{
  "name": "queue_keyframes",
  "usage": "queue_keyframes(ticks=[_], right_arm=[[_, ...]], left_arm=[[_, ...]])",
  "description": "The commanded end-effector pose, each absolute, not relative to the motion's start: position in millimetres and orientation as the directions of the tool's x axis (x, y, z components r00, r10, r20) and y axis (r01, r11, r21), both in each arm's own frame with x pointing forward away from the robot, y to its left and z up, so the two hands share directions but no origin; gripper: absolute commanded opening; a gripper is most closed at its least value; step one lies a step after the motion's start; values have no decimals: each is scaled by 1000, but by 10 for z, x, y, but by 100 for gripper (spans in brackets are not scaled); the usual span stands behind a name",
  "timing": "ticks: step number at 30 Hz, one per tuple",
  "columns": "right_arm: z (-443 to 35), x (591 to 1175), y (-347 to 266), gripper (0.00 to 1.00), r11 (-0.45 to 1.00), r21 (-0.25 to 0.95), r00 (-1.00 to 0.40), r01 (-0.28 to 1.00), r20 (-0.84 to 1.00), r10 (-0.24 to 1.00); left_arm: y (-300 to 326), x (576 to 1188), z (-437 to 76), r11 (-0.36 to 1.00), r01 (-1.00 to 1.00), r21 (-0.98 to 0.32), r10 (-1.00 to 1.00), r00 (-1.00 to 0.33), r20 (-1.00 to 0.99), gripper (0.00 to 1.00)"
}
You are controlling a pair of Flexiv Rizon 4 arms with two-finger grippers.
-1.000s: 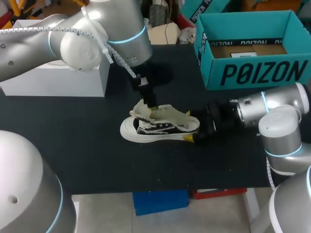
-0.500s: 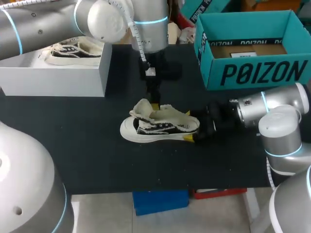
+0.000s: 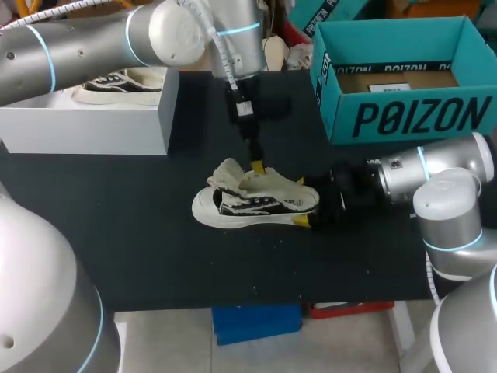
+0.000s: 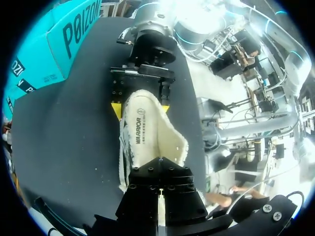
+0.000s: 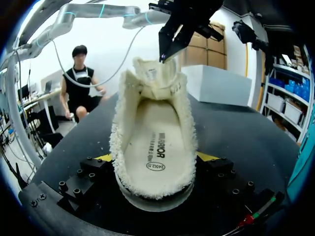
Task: Take the shoe out of the shoebox, open the shoe tongue, remove and reinsert the insole, then place the shoe into the shoebox
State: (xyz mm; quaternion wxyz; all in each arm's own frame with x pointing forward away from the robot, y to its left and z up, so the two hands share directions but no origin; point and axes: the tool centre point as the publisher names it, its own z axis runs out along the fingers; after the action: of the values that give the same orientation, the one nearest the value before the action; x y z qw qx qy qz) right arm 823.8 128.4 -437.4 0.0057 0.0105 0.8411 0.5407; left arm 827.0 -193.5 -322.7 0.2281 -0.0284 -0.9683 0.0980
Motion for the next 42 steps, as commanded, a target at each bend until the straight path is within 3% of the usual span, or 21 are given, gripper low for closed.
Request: queue_keyframes(ticks=[1,22,42], right_arm=[[-4424,8248,1299,0,416,909,-1000,12,2,25],[-4424,8248,1299,0,416,909,-1000,12,2,25],[-4424,8248,1299,0,416,909,-1000,12,2,25]], left_arm=[[-2026,8288,-3372,980,15,-197,105,-885,454,0],[-2114,8093,-3898,994,0,-109,45,-913,405,0],[-2184,7920,-4212,992,-48,-118,8,-901,433,0]])
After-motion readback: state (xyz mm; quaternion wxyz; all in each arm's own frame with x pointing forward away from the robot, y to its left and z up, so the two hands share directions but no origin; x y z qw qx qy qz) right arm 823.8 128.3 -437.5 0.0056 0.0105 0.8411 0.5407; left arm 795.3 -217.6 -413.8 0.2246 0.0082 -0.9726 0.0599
